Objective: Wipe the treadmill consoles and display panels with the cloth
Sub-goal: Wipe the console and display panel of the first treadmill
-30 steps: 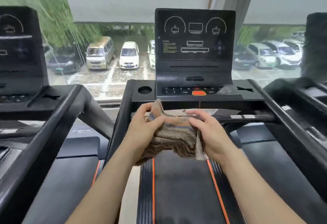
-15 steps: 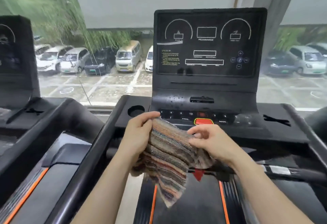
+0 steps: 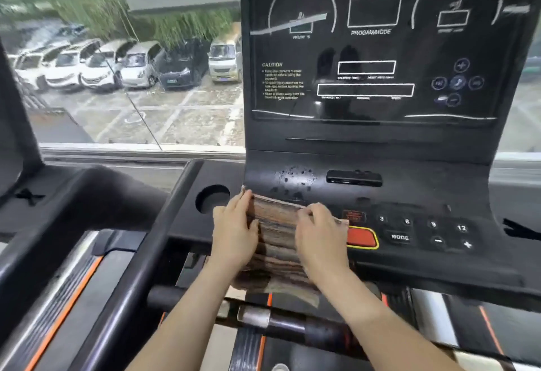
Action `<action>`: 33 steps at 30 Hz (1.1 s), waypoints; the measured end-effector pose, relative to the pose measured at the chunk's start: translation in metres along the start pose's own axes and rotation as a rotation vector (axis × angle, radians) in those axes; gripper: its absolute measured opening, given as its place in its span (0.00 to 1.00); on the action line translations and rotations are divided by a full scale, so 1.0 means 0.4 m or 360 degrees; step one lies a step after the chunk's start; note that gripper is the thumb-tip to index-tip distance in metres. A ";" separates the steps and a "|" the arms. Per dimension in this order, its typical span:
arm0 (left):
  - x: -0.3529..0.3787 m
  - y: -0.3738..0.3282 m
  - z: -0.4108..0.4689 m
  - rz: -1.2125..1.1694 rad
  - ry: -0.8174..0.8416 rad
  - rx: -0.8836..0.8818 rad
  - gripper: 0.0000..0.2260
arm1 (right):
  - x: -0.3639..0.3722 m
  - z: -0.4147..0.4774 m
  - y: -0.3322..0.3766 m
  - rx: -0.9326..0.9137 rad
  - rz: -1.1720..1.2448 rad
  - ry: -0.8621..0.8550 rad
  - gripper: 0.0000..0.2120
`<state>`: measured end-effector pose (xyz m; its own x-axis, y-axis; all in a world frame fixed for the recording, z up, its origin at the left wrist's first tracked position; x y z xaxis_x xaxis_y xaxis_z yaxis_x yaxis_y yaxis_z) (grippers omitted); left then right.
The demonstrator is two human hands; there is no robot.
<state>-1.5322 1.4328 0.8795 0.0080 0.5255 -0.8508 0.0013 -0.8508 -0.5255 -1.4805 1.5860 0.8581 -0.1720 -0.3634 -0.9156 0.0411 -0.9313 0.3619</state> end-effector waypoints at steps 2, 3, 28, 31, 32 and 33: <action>0.023 0.028 0.038 0.0184 0.0003 -0.0032 0.25 | 0.034 0.011 0.031 -0.0038 -0.0184 0.0266 0.32; 0.035 0.038 0.053 0.0259 -0.0009 -0.0018 0.24 | 0.039 0.017 0.043 -0.0081 -0.0247 0.0348 0.39; 0.109 0.000 0.213 0.0612 0.0108 0.0978 0.27 | 0.060 0.171 -0.027 -0.0084 -0.0377 0.0020 0.27; 0.114 -0.029 0.252 0.0676 0.0069 0.0922 0.27 | 0.053 0.231 -0.042 -0.0121 -0.0367 0.0014 0.28; 0.116 -0.028 0.249 0.0690 0.0072 0.0913 0.27 | 0.055 0.234 -0.042 -0.0131 -0.0339 0.0047 0.29; 0.118 -0.021 0.236 0.0695 0.0079 0.0918 0.27 | 0.057 0.224 -0.044 -0.0156 -0.0316 0.0086 0.29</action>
<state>-1.6264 1.4651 0.8431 -0.0671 0.1258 -0.9898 -0.5398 -0.8389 -0.0701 -1.5734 1.5962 0.8467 -0.1333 -0.1711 -0.9762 0.1074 -0.9817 0.1574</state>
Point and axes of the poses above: each hand's wrist, its own z-axis towards the middle knuckle, its own x-axis out of the palm, y = z × x, the point moved 1 cm from there along z, towards the middle knuckle, and after that the axes turned 10 degrees about -x, right-handed, at the moved point
